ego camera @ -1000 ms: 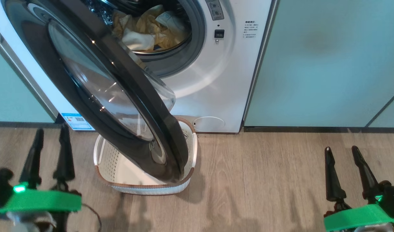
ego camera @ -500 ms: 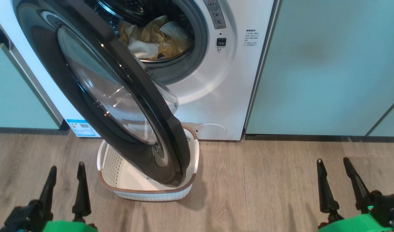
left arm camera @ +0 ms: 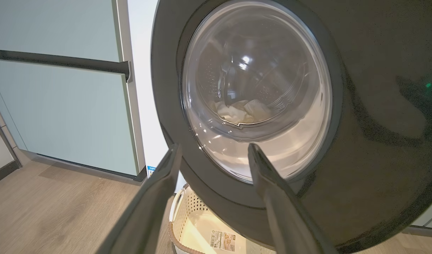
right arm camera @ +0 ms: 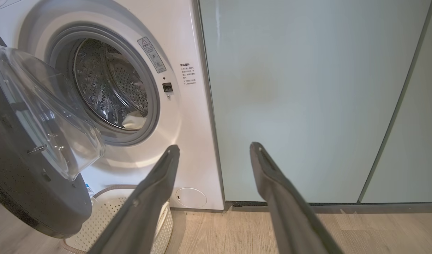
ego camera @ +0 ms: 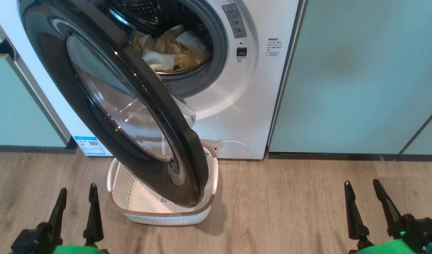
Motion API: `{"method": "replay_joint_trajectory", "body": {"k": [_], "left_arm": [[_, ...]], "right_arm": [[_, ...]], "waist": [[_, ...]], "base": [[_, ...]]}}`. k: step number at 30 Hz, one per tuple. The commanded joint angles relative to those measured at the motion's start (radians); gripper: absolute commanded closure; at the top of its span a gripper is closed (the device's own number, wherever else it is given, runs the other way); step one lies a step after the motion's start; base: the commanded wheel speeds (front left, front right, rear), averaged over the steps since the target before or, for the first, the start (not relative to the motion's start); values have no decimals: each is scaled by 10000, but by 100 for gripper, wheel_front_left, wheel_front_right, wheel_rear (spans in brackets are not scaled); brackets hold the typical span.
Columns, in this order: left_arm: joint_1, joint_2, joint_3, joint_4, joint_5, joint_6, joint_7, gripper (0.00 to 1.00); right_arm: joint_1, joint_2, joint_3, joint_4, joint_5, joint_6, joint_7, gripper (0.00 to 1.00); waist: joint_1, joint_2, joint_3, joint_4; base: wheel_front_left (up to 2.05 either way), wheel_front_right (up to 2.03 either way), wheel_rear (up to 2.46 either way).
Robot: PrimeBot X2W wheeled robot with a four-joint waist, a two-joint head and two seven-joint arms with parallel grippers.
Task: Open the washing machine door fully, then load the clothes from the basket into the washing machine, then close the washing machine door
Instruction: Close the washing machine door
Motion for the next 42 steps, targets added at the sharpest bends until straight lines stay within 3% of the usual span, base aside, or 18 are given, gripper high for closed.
{"method": "replay_joint_trajectory", "body": {"k": [1, 7, 9, 24, 32, 42], "left_arm": [[-322, 15, 350, -259, -25, 59, -26, 0], [-304, 47, 289, -252, 26, 111, -2, 0], [-315, 62, 248, -258, 46, 123, -2, 0], [-384, 120, 40, -371, 169, 193, -28, 0], [-623, 186, -316, -373, 288, 95, 82, 0], [-829, 204, -664, -270, 355, 1, 155, 0]], "right_arm": [[-213, -26, 225, -284, -70, -29, -85, 0], [-217, -26, 213, -279, -75, -29, -38, 0], [-212, -26, 128, -248, 24, -29, 14, 100], [-203, -26, 35, -129, 215, -29, 161, 100], [-897, -26, 55, 943, 646, -29, 65, 100], [-3360, -26, 397, 2132, 1065, -29, -87, 100]], "waist": [[0, -1, -33, 5], [0, -1, -76, 0], [0, -1, -76, 6], [0, -1, -153, 231], [0, -1, -156, 1277], [0, -1, -147, 2509]], "base": [[0, 0, 0], [0, 0, 0], [0, 0, 0], [0, 0, 0], [0, 0, 0], [0, 0, 0]]}}
